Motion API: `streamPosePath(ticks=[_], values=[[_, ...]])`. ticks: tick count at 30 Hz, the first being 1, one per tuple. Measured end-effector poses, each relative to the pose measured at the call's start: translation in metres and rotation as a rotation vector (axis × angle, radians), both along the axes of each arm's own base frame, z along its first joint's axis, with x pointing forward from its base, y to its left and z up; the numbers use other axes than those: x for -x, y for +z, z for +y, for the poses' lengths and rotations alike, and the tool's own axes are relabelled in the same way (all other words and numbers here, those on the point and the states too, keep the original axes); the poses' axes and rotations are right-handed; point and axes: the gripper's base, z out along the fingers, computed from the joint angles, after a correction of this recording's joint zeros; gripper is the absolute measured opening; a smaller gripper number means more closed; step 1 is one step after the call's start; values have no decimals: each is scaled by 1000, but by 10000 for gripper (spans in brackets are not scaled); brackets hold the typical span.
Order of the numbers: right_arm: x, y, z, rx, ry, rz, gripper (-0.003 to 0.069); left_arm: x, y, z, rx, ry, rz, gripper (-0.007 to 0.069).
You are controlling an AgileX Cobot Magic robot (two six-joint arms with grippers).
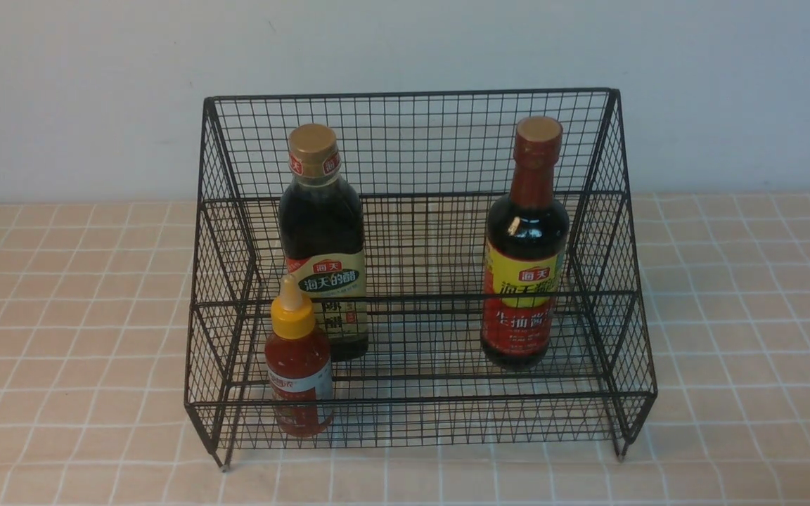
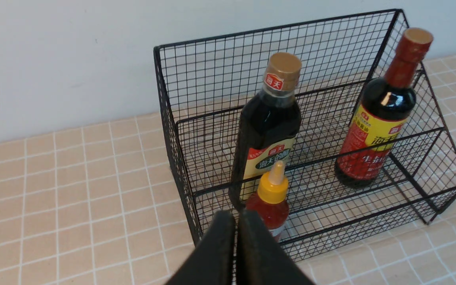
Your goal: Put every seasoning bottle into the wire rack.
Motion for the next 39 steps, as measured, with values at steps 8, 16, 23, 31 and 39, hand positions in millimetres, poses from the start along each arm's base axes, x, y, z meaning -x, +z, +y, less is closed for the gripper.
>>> streamPosePath(ticks=[8,16,23,31,39], values=[[0,0,0,0,0,0,-15,17,3,1,13,-9,-44,-7],[0,0,0,-1,0,0,-15,17,3,2,-5,-6,-50,-7],[0,0,0,-2,0,0,-15,30,-19,9,-18,107,-204,-7],[0,0,0,-2,0,0,-15,11,-145,17,-16,259,-331,-7],[0,0,0,-2,0,0,-15,-6,-254,23,-71,306,-106,-7]])
